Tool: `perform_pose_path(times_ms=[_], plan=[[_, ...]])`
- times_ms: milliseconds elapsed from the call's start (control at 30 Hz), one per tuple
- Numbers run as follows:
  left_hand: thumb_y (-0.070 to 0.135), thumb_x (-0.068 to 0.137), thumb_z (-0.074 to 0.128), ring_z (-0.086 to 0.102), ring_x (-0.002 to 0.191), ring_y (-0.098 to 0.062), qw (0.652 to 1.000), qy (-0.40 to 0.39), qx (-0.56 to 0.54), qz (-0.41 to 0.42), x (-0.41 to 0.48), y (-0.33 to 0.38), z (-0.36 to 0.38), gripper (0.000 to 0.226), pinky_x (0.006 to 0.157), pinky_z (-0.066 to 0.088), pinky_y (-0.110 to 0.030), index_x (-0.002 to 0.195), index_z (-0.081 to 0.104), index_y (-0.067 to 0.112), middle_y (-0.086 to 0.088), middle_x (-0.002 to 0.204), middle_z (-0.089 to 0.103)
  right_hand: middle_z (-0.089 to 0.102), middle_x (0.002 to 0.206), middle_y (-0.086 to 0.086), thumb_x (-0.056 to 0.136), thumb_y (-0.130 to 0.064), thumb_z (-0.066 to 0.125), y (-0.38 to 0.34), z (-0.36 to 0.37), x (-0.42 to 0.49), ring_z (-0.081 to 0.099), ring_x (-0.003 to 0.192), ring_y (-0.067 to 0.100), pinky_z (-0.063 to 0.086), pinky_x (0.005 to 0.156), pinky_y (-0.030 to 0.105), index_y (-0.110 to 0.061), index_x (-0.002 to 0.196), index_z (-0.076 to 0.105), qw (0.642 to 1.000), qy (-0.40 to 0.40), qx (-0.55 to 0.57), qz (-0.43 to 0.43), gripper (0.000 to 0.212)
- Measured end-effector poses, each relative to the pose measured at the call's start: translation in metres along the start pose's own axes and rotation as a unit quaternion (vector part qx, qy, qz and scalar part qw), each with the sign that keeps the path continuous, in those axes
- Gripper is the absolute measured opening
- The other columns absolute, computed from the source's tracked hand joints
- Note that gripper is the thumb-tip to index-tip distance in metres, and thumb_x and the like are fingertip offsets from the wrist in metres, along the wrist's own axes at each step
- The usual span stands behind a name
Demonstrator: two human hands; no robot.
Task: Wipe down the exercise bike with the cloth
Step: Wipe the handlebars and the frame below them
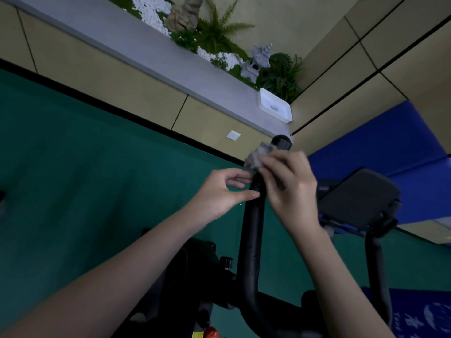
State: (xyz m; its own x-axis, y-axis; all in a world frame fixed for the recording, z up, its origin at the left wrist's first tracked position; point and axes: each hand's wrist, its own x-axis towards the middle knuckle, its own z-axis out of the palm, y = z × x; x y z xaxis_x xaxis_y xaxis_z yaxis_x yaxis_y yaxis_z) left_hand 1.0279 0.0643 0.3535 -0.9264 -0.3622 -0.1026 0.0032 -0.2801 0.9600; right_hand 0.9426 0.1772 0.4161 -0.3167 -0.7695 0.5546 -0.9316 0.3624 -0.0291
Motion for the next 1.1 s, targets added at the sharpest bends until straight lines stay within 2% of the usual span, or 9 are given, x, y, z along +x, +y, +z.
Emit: perform_pose_path(times_ms=[67,167,300,367,533,700,933,1033,1100], plan=[[0.010,0.074,0.079,0.062,0.098,-0.012,1.000,-0.006,-0.001,-0.002,-0.001,0.000,-0.001,0.034,0.088,0.048,-0.020,0.097,0.064,0.028,0.012,0.095,0.067,0.064,0.098,0.015,0.088,-0.003,0.066,-0.003,-0.001,-0.007,0.057,0.090,0.027,0.047,0.079,0.031,0.000,0.100,0.071,1.000,-0.006,0.024,0.009,0.014],[0.009,0.073,0.079,0.063,0.098,-0.011,1.000,-0.006,-0.006,-0.006,-0.002,0.000,-0.001,0.036,0.089,0.048,-0.019,0.097,0.064,0.031,0.010,0.098,0.067,0.063,0.100,0.013,0.088,-0.005,0.065,0.000,0.000,0.006,0.058,0.092,0.025,0.049,0.080,0.030,-0.001,0.102,0.071,0.996,0.060,0.037,0.056,0.016],[0.003,0.075,0.076,0.062,0.093,-0.009,1.000,-0.013,-0.008,-0.008,-0.003,0.002,-0.002,0.036,0.083,0.047,-0.013,0.103,0.064,0.023,0.007,0.096,0.066,0.061,0.098,0.016,0.087,-0.001,0.066,-0.020,0.007,-0.020,0.060,0.089,0.029,0.051,0.078,0.033,0.002,0.101,0.070,0.991,0.074,0.023,0.111,0.016],[0.003,0.075,0.076,0.061,0.091,-0.007,1.000,-0.026,0.004,-0.010,-0.002,0.003,-0.002,0.036,0.085,0.047,-0.018,0.105,0.065,0.020,0.006,0.097,0.067,0.062,0.097,0.014,0.086,-0.002,0.066,-0.029,0.004,-0.032,0.061,0.090,0.024,0.048,0.082,0.024,0.001,0.101,0.071,0.987,0.076,0.033,0.138,0.016],[0.003,0.074,0.077,0.061,0.091,-0.007,1.000,-0.024,0.012,-0.009,0.001,0.005,-0.002,0.035,0.078,0.048,-0.013,0.099,0.064,0.025,0.005,0.101,0.067,0.059,0.097,0.011,0.086,0.002,0.065,-0.026,0.000,0.001,0.056,0.093,0.012,0.041,0.084,0.009,0.003,0.100,0.069,0.946,0.217,0.020,0.239,0.015],[0.006,0.073,0.078,0.063,0.090,-0.002,0.999,-0.028,0.027,-0.009,0.003,0.003,-0.003,0.038,0.079,0.050,-0.015,0.097,0.062,0.030,0.008,0.102,0.067,0.064,0.094,0.016,0.087,0.000,0.064,-0.048,0.004,-0.025,0.061,0.083,0.018,0.037,0.078,0.002,0.005,0.099,0.068,0.935,0.144,0.013,0.324,0.013],[0.004,0.072,0.078,0.062,0.079,0.004,0.999,-0.034,0.002,-0.008,0.006,-0.001,-0.003,0.035,0.075,0.051,-0.014,0.094,0.064,0.027,0.009,0.099,0.066,0.064,0.102,0.015,0.090,-0.003,0.061,-0.034,-0.004,0.031,0.054,0.093,0.007,0.034,0.083,-0.001,0.002,0.104,0.068,0.905,0.254,-0.016,0.341,0.017],[0.004,0.072,0.079,0.061,0.077,0.006,0.999,-0.039,-0.003,-0.009,0.007,-0.001,-0.003,0.035,0.074,0.051,-0.013,0.093,0.064,0.028,0.010,0.099,0.066,0.061,0.113,0.012,0.094,-0.007,0.055,-0.021,0.001,0.055,0.056,0.100,0.012,0.031,0.080,-0.002,-0.001,0.112,0.066,0.896,0.208,0.000,0.392,0.022],[0.006,0.072,0.079,0.062,0.079,0.004,0.999,-0.047,-0.001,-0.009,0.007,-0.003,-0.005,0.034,0.074,0.051,-0.014,0.093,0.065,0.030,0.012,0.097,0.066,0.062,0.114,0.010,0.096,-0.009,0.050,-0.015,0.006,0.059,0.058,0.103,0.016,0.034,0.077,0.005,-0.004,0.114,0.066,0.877,0.171,0.039,0.447,0.024]])
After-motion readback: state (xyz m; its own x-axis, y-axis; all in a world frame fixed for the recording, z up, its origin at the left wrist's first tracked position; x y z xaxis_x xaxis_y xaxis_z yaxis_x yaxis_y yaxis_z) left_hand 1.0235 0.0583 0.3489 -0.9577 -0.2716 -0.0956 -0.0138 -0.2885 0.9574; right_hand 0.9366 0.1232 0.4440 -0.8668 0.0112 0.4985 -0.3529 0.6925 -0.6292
